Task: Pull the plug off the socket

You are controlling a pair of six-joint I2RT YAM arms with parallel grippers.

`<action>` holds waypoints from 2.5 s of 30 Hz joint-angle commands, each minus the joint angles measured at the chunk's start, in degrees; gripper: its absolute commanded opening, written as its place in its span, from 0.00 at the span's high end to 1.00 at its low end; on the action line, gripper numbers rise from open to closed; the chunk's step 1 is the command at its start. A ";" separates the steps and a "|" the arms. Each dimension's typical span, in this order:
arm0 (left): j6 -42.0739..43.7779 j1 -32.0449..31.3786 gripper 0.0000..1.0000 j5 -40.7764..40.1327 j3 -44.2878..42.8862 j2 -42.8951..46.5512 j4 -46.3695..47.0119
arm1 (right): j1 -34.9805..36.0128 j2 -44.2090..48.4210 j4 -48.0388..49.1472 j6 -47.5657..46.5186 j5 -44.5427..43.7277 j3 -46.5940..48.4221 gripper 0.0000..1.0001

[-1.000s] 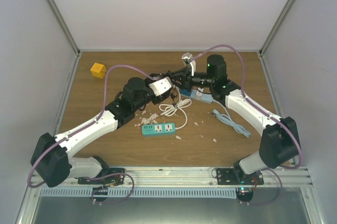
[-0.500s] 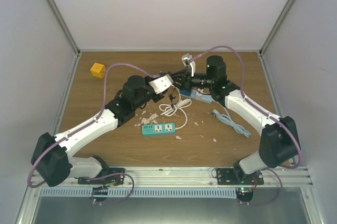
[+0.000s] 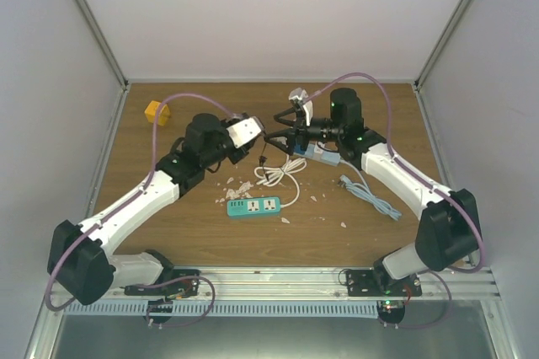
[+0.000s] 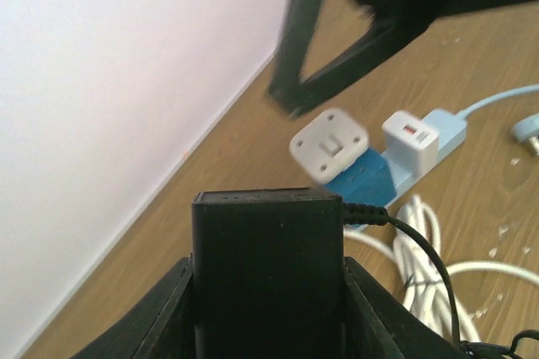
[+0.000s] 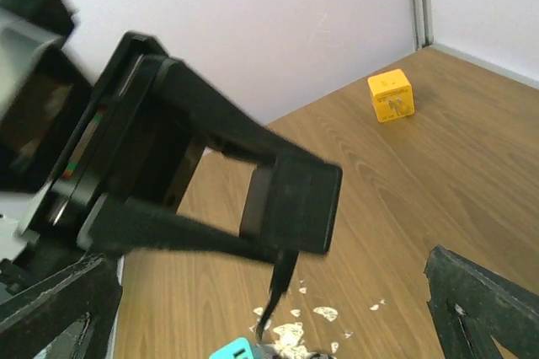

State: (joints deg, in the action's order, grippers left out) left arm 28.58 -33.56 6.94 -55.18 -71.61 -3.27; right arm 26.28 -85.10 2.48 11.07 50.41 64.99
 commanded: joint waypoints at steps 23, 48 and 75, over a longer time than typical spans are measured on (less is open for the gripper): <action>-5.57 42.01 0.89 12.22 -2.44 -13.41 -17.40 | 0.75 -5.94 -24.47 -34.34 -4.63 1.60 0.11; -6.95 55.73 0.78 11.98 -17.88 -40.37 -23.42 | 2.25 -28.77 -37.06 -44.15 -17.88 16.57 0.21; -2.39 57.30 0.16 10.25 -18.38 -35.67 -25.33 | 7.59 -29.53 -38.34 -42.63 -17.39 10.13 0.46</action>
State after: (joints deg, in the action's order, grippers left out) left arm 23.66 23.79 14.24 -75.02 -112.95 -29.08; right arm 32.58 -115.22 -34.30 -32.56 31.51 77.69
